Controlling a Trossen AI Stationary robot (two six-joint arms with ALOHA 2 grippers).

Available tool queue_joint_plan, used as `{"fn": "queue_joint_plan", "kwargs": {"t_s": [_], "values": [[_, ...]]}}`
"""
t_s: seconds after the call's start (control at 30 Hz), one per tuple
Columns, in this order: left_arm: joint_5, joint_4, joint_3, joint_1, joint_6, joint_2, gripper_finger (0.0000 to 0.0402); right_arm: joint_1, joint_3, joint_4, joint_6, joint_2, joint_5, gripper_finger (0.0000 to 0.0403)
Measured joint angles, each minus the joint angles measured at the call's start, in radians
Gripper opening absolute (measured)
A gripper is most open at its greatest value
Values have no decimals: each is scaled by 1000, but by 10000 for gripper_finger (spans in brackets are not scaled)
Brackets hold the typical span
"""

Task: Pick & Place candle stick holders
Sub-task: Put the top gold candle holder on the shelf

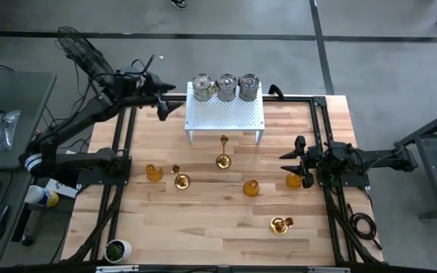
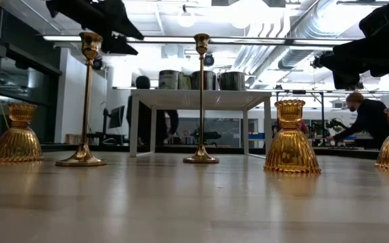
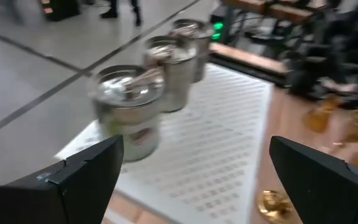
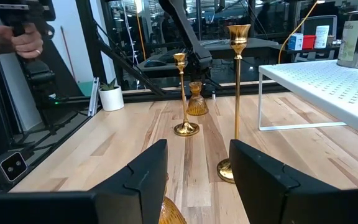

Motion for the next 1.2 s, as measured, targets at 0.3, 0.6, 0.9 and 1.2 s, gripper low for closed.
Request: {"fn": "queue_joint_plan", "kwargs": {"t_s": [0.3,0.6,0.9,1.2], "values": [[118,2,0,-47,12,-1,395,0,0,0,0,0,0,165],[-31,54,0,-235,56,44,395,0,0,0,0,0,0,165],[-62,150,0,-340,57,149,395,0,0,0,0,0,0,165],[-36,193,-1,-343,87,248,395,0,0,0,0,0,0,165]]}}
